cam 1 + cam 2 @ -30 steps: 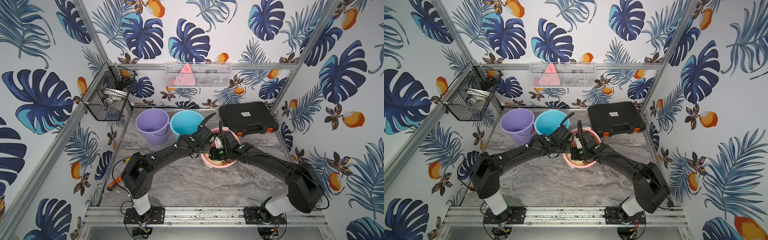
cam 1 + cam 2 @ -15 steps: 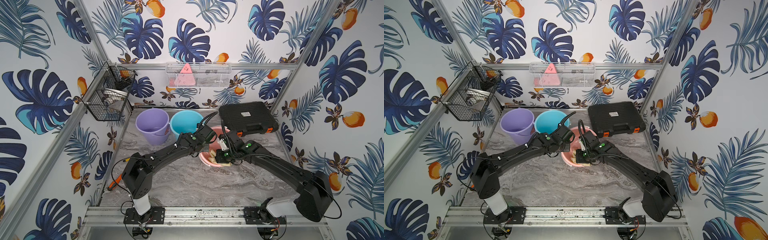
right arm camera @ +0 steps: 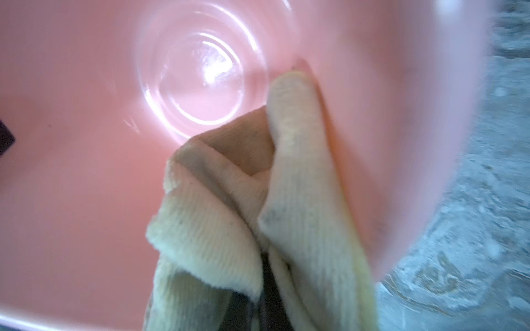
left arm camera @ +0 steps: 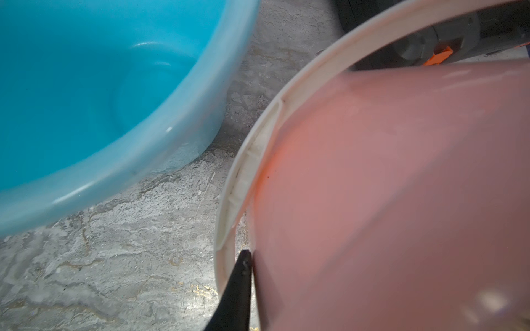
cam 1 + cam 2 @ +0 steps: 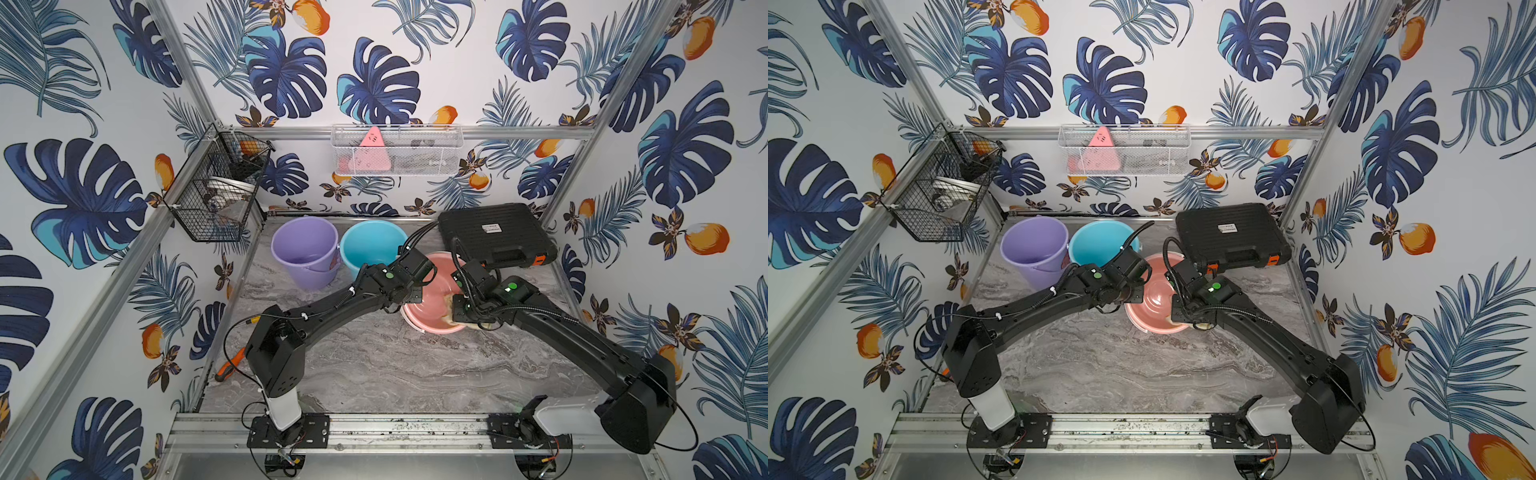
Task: Wipe the inside of the bucket with a cloth
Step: Wipe the dirt from the inside of the bucket.
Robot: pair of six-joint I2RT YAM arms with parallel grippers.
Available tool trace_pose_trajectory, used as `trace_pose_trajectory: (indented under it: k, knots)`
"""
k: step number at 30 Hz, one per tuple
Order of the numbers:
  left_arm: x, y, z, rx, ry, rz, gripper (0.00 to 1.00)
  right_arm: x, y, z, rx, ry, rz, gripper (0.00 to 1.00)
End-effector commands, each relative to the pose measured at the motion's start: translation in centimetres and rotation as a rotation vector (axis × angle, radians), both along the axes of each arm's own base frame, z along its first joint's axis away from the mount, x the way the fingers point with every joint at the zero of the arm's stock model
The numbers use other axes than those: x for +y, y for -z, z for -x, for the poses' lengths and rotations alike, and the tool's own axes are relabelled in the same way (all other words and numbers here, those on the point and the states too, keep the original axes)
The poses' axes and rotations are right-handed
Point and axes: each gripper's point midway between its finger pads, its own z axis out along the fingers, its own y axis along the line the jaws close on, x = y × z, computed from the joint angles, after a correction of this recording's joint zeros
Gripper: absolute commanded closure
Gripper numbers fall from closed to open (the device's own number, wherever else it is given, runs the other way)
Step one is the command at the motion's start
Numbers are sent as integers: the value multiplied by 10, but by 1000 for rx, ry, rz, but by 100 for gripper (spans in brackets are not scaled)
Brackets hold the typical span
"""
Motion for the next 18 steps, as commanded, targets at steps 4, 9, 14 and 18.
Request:
trace_pose_trajectory:
  k: [4, 9, 14, 18]
  knots:
    - [10, -18, -22, -110, -63, -30, 100, -89, -29, 48, -18, 208, 235, 100]
    - [0, -15, -21, -95, -26, 9, 100, -96, -74, 50, -210, 234, 98, 100]
    - [-18, -4, -15, -38, 31, 66, 100, -55, -106, 34, -348, 81, -133, 100]
    - [-30, -2, -9, -9, 70, 95, 100, -14, -121, 16, -402, -43, -263, 100]
